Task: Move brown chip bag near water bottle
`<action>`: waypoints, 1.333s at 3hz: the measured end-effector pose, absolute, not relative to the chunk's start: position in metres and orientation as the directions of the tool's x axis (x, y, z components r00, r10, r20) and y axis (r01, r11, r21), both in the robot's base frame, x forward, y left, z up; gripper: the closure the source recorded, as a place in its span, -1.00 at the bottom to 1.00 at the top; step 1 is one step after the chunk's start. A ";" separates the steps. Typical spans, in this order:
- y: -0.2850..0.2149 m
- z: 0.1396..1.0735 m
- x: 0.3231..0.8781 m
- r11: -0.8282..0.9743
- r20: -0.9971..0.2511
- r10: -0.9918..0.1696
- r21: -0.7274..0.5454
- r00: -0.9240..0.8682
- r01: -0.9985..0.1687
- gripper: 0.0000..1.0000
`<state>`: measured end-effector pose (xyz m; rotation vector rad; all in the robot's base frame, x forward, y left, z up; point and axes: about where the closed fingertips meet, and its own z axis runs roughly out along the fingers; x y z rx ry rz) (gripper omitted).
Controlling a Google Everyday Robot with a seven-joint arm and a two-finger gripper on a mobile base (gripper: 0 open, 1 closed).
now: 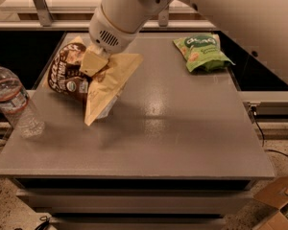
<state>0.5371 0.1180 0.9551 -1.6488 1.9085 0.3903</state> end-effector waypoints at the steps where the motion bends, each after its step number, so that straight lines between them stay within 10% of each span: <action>1: 0.135 0.950 0.532 0.148 -0.593 -0.804 -0.142 -0.036 -0.979 1.00; 3: 0.157 0.948 0.527 0.095 -0.598 -0.801 -0.131 0.002 -0.987 1.00; 4: 0.162 0.947 0.527 0.089 -0.600 -0.800 -0.120 0.001 -0.989 0.67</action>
Offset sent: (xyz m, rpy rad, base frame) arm -0.0081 0.0409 -0.0090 0.0062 0.0214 0.1135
